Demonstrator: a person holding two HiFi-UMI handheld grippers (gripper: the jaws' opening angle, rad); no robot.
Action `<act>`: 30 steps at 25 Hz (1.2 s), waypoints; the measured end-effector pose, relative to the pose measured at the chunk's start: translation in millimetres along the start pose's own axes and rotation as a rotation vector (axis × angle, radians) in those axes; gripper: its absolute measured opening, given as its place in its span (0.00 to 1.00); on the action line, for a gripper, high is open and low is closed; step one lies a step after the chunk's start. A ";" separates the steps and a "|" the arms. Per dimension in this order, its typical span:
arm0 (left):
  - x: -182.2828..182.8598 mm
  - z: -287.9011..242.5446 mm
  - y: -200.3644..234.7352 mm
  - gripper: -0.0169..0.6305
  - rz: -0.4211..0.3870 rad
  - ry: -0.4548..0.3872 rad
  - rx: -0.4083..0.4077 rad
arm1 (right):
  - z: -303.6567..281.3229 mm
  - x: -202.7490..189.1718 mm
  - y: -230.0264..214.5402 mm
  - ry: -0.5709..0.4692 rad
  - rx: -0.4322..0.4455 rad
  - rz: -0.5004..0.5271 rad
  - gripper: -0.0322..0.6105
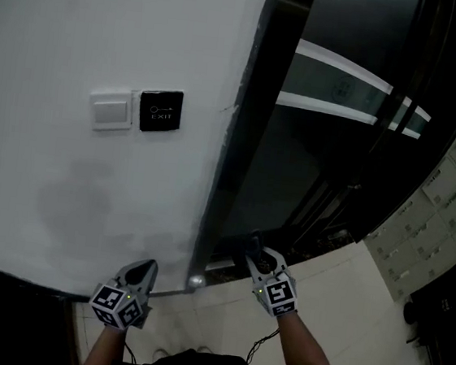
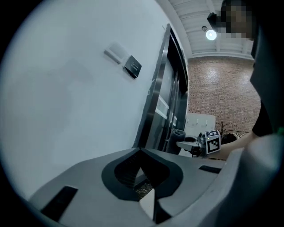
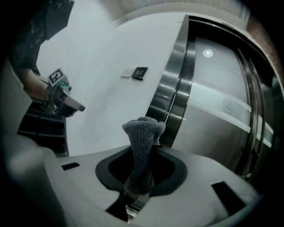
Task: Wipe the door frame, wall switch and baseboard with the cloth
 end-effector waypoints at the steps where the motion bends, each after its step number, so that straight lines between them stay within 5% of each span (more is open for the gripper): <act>1: -0.7 -4.5 -4.6 0.01 -0.005 -0.003 -0.019 | 10.9 4.1 -6.6 -0.028 -0.017 -0.048 0.19; 6: -6.8 -32.0 -29.4 0.01 0.000 -0.016 -0.065 | 58.3 8.9 -53.5 -0.154 -0.109 -0.253 0.19; 11: -19.1 -64.6 -77.6 0.01 -0.045 -0.015 -0.071 | 93.0 -11.3 -108.1 -0.239 -0.101 -0.264 0.19; 22: -21.1 -157.3 -208.8 0.01 -0.103 -0.127 0.179 | 113.6 -10.6 -216.1 -0.441 0.287 0.001 0.19; 30: 6.0 -161.5 -195.6 0.01 -0.155 -0.163 0.357 | 53.3 36.4 -227.6 -0.602 0.430 0.056 0.19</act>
Point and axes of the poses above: the fingertips, and each gripper's own axes: z backward along the fingers, y to its left, x out of its top, the point moved 1 cm from there along z, backward along the fingers, and after that the axes turned 2 degrees about z, right-handed, at the moved point
